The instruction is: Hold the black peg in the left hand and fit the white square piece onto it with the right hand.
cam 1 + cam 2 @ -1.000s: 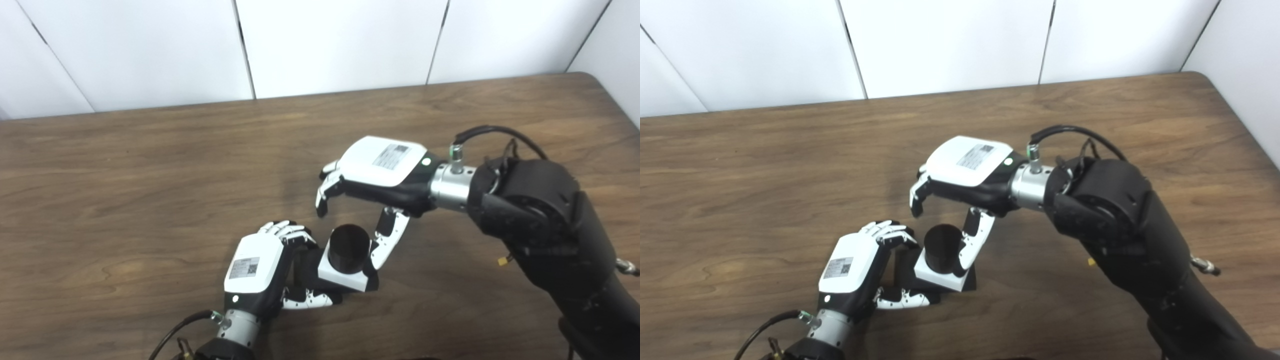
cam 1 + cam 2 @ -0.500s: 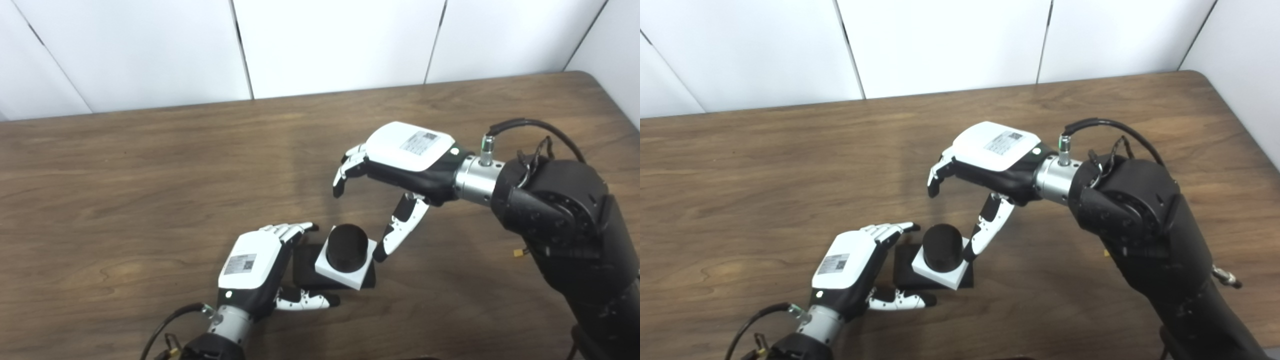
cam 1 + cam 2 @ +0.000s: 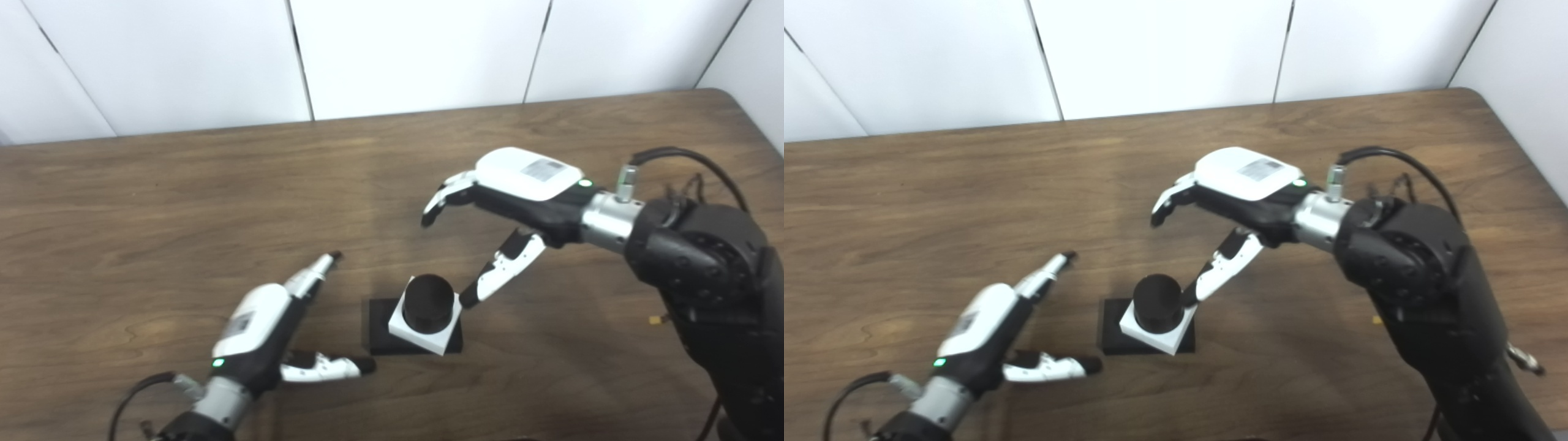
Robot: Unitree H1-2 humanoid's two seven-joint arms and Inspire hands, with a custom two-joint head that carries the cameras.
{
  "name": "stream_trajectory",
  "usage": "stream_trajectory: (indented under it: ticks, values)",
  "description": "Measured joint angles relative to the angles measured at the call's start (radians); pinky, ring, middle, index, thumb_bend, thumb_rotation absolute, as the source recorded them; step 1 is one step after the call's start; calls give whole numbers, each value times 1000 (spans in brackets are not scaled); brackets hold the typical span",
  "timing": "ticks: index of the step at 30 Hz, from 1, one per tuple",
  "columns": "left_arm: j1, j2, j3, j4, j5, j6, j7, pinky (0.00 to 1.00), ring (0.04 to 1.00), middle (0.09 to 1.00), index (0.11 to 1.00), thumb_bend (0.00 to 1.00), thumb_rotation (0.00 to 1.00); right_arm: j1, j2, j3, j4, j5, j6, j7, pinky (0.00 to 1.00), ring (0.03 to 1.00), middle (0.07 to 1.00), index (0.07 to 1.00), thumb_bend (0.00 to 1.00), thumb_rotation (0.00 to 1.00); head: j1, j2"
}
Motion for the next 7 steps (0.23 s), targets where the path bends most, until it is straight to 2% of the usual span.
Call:
stream_trajectory:
  ticks: [3,5,7]
  values:
    - [28,-36,89,1,-133,1,51,817,943,974,978,1000,589,95,2,-64,23,59,58,-59,836,940,941,937,634,965,-3,-2]
    - [39,-66,143,10,-241,-14,91,867,948,965,962,952,570,161,18,-115,30,96,96,-114,835,936,962,951,625,993,-11,-5]
    - [44,-75,184,23,-340,-42,129,901,959,959,957,871,603,212,51,-160,44,132,114,-185,847,937,968,964,600,999,-21,-8]
